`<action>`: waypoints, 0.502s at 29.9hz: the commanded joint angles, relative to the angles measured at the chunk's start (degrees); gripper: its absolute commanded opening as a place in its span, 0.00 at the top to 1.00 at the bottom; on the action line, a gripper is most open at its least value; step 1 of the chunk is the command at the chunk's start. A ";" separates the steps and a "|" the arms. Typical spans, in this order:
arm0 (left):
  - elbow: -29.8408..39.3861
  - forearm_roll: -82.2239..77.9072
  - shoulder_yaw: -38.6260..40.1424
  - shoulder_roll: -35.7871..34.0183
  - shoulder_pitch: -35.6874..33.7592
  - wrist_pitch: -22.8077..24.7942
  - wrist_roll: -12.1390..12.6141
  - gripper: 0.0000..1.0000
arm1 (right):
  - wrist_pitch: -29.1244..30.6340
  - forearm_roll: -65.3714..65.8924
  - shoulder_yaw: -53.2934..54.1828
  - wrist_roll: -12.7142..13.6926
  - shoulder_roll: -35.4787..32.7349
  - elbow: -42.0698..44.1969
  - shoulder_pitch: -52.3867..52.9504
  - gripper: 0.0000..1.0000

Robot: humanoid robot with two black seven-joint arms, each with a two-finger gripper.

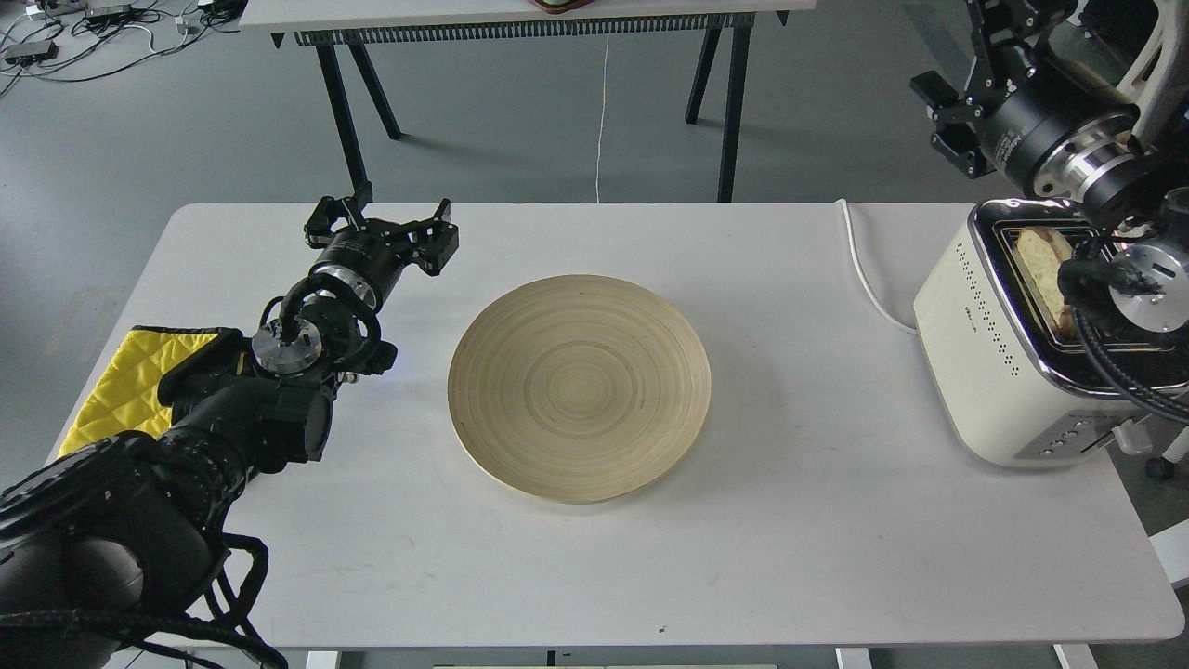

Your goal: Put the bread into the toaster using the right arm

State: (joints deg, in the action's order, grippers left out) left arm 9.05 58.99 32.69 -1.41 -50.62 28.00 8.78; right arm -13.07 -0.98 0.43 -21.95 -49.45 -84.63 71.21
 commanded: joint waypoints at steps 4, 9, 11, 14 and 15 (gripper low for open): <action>0.00 -0.02 0.00 0.00 0.00 0.00 0.01 0.00 | 18.04 -0.60 18.01 -4.31 14.19 12.27 -18.28 0.01; 0.00 -0.02 0.00 0.00 0.00 0.00 0.01 0.00 | 35.35 -1.30 20.23 -6.05 22.01 24.22 -23.30 0.01; 0.00 -0.02 0.00 0.00 0.00 0.00 0.01 0.00 | 41.07 -4.02 20.31 -6.05 24.31 29.58 -24.89 0.01; 0.00 -0.02 0.00 0.00 0.00 0.00 0.01 0.00 | 41.07 -9.20 20.05 -6.05 27.47 37.40 -26.03 0.01; 0.00 -0.02 0.00 0.00 0.00 0.00 0.01 0.00 | 41.07 -9.65 20.14 -6.05 28.18 39.08 -26.30 0.01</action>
State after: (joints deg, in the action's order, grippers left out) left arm 9.05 58.97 32.69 -1.41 -50.62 28.00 8.78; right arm 27.12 -7.30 20.65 -28.01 -24.00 -51.86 45.95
